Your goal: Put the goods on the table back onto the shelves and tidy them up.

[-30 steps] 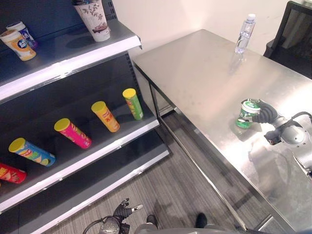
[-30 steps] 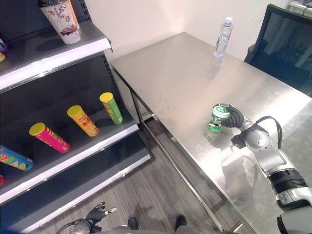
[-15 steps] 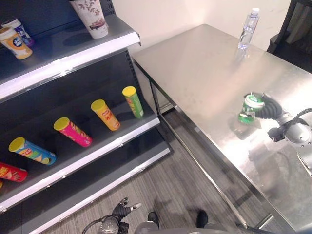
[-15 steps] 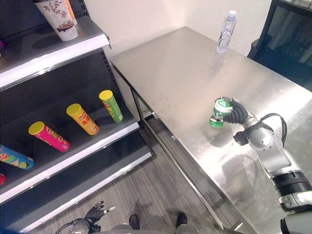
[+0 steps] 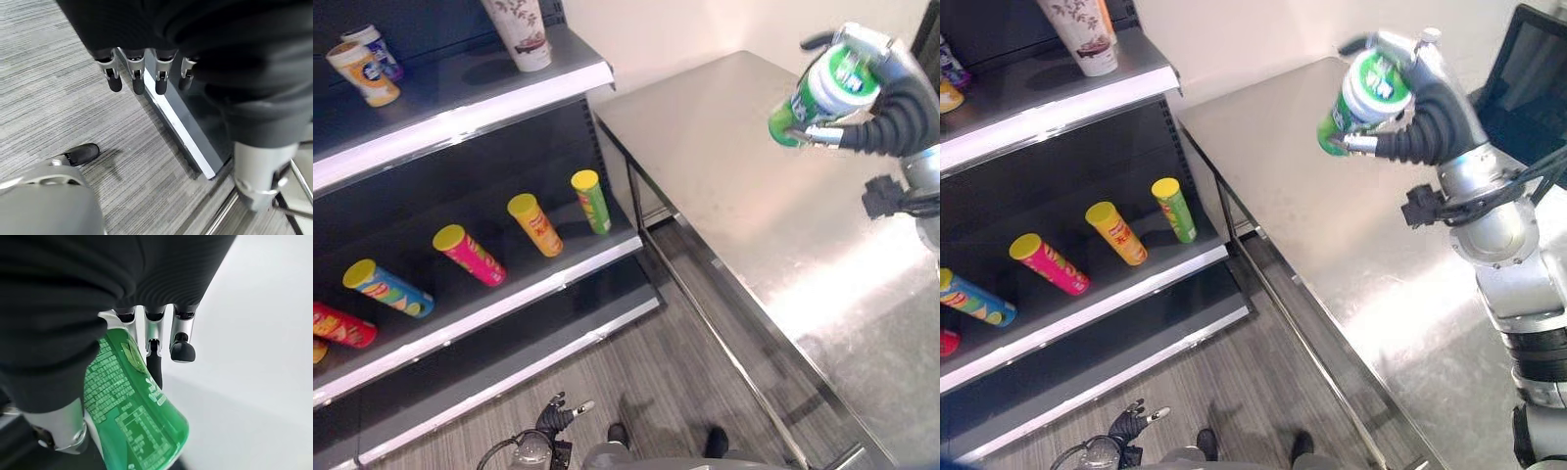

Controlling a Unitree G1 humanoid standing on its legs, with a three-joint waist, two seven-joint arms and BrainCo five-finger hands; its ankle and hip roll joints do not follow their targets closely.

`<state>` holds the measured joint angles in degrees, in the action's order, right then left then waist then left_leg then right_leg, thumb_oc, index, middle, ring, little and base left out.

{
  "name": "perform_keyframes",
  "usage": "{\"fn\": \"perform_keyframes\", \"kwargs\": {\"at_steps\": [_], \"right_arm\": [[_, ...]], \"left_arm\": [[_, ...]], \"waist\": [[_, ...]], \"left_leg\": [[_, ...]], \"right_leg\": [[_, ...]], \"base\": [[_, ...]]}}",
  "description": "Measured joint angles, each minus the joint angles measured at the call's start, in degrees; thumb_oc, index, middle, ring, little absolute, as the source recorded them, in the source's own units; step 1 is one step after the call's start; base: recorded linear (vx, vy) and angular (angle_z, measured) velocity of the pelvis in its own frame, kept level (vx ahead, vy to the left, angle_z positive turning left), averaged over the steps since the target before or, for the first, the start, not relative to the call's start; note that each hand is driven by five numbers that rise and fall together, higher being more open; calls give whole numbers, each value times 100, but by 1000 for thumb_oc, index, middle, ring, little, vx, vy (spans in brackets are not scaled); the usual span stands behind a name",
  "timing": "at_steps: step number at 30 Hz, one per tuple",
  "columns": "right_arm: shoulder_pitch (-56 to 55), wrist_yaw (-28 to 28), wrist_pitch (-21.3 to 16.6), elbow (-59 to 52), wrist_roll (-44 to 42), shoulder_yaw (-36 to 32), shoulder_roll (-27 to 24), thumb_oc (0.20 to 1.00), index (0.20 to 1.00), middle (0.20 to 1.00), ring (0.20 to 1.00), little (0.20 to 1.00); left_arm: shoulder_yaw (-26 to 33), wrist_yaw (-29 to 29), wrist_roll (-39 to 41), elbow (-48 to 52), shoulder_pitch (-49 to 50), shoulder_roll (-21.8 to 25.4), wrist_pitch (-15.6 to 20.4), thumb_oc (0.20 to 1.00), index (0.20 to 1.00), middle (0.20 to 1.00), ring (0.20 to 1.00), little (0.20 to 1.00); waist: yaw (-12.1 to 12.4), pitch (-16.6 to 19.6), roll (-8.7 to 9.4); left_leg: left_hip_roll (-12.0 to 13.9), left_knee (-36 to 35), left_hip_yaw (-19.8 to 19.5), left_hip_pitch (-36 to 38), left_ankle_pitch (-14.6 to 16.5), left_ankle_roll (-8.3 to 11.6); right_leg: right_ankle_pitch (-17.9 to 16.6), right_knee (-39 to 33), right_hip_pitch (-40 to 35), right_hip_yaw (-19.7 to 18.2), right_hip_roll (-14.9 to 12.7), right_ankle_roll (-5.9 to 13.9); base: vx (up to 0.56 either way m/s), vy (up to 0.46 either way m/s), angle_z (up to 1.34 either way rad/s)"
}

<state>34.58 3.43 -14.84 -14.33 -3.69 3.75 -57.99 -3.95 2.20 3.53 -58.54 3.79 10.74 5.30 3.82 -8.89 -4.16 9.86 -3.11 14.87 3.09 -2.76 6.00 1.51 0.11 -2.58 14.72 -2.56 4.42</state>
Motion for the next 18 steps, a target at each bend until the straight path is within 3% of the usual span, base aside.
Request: {"fn": "perform_keyframes", "kwargs": {"at_steps": [7,9,10,11,12,14,15,17,18], "right_arm": [[1360,-79,-116,48,-345,1090,-317,200,200,200,200,200],[2176,-155,-136,300,-709,1934,-329,200,200,200,200,200],[2238,-182,-166,359,-813,2059,-405,200,200,200,200,200],[2237,-271,-160,377,-881,2053,-527,200,200,200,200,200],[2252,-275,-173,378,-893,2053,-547,200,200,200,200,200],[2275,-302,-179,369,-984,2281,-690,200,200,200,200,200],[2296,-326,-172,403,-992,2342,-677,200,200,200,200,200],[2432,-338,-149,511,-1006,2496,-719,200,200,200,200,200],[2440,-364,-131,503,-1007,2492,-813,200,200,200,200,200]], "left_arm": [[8,15,36,-28,18,42,57,1000,1000,1000,1000,1000],[12,27,175,-160,39,87,107,1000,1000,1000,1000,1000],[6,33,250,-164,-24,98,140,1000,1000,1000,1000,1000],[6,41,259,-196,-120,100,137,1000,1000,1000,1000,1000],[11,41,259,-243,-106,104,134,1000,1000,1000,1000,1000],[19,36,258,-345,-103,201,78,1000,1000,1000,1000,1000],[-3,31,257,-320,-60,261,79,1000,1000,1000,1000,1000],[-15,24,258,-311,-55,216,88,1000,1000,1000,1000,1000],[-23,15,257,-282,25,161,96,1000,1000,1000,1000,1000]], "waist": [[351,-14,49],[447,-45,100],[379,-41,153],[415,-40,185],[462,-50,183],[397,-129,408],[446,-165,576],[368,-136,555],[375,-36,362]], "left_leg": [[70,36,-308,-107,-74,98],[100,253,-555,-300,-117,161],[103,348,-672,-430,-162,231],[124,211,-686,-496,-261,323],[214,134,-548,-496,-188,319],[514,499,507,-544,-22,256],[612,851,808,-557,-35,289],[645,955,765,-482,-139,363],[667,805,731,-425,-511,246]], "right_leg": [[105,105,-59,214,101,-37],[233,270,-80,375,139,-86],[369,329,-84,411,90,-76],[469,360,-92,604,95,-194],[430,409,-79,795,70,-356],[448,434,-186,1144,-109,-441],[464,460,-241,1286,-296,-424],[488,488,-384,1416,-399,-346],[579,669,-403,1439,-398,-194]], "base": [[-52,-112,22],[-139,-135,59],[-99,-19,111],[-92,14,101],[-93,14,88],[-42,52,74],[-28,60,73],[-6,106,70],[2,118,87]]}}
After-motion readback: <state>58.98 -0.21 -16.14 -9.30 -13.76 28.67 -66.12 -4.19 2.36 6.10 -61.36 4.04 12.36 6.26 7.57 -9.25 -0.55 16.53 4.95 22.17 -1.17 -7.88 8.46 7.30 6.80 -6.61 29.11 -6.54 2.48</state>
